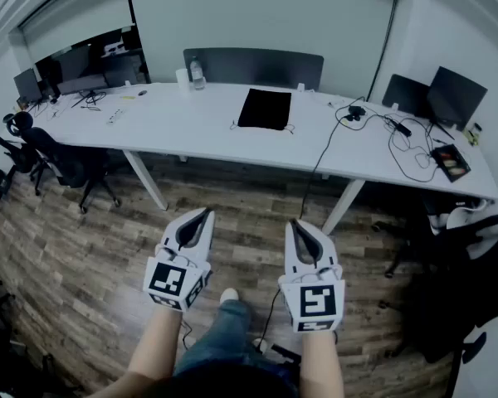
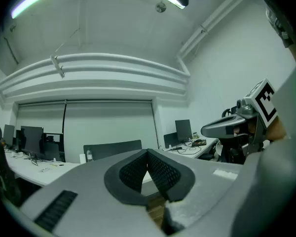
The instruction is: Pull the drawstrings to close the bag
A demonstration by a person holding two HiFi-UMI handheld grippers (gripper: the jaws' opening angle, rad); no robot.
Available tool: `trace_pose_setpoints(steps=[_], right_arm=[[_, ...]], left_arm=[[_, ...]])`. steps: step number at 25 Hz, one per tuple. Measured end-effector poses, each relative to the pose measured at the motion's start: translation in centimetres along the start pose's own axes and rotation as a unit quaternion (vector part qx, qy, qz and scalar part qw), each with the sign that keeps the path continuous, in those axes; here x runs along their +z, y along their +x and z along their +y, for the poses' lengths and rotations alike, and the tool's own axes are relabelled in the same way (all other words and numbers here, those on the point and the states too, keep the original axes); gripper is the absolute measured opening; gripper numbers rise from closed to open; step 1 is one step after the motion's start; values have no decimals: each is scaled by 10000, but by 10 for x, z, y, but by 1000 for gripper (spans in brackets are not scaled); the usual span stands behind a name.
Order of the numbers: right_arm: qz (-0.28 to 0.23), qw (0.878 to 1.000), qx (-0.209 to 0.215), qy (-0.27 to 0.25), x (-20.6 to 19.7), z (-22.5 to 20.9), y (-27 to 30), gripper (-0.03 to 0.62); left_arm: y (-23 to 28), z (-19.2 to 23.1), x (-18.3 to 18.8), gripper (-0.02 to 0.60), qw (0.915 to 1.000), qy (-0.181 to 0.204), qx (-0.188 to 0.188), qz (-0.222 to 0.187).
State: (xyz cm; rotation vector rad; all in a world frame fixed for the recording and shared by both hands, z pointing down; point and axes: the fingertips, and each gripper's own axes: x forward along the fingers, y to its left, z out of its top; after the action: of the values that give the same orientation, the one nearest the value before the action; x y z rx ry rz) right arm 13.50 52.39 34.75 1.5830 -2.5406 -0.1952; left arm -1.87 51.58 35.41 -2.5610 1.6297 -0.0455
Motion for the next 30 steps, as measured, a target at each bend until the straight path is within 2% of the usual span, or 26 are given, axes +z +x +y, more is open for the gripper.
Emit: trace_pose_setpoints(steps=[7,13,19,24,30], right_arm=[[22,10000,-45,41,-11,-14,44,-6],[30,9997,8,256,-13,-31,117,-6],[177,9995,-6,269,-20,-54,211,-6],[276,9992,-186,233,-19,-74,283,-6],[444,9980,-415,185,-22,-95,345,-6]], left_arm=[[35,31,-11,-2,9999,-35,150,-57],[93,81,-22,-2,9997,-132,195,-79],[174,139,-37,-2,9998,-189,92,-36],[233,192,-41,-2,9994,-339,-4,-103],[287,241,-51,-2,9987,-464,-178,-82]])
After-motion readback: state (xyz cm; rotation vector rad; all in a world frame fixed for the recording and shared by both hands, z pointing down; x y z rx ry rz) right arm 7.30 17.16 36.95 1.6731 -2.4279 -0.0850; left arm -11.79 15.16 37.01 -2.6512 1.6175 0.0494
